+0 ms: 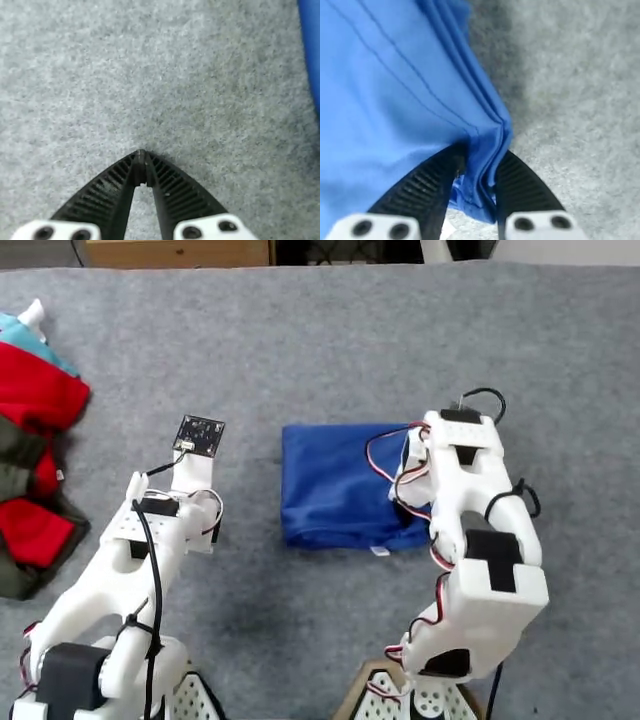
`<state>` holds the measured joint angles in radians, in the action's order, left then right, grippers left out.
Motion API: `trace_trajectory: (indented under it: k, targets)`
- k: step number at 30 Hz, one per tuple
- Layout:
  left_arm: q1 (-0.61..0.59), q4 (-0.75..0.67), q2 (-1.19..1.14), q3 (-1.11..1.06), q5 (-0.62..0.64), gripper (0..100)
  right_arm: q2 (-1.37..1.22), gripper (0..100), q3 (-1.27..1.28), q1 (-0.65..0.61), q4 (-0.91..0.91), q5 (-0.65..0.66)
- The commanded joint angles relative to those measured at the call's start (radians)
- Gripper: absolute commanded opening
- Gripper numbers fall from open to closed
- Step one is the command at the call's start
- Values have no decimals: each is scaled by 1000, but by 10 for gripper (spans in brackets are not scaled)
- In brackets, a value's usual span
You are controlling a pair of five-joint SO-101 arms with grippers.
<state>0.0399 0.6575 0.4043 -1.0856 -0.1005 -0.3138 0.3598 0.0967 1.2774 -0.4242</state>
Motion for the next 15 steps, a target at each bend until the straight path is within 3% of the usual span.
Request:
trace_trajectory:
  k: [1,7,15]
  targets:
    - [-5,-14,26,-1,2,29,-84,70,-13,-35,-52,31]
    - [-5,-14,26,-1,2,29,-50,31,-56,-35,-41,63]
    - [-5,-14,26,-1,-5,29,182,14,-59,-32,-43,222]
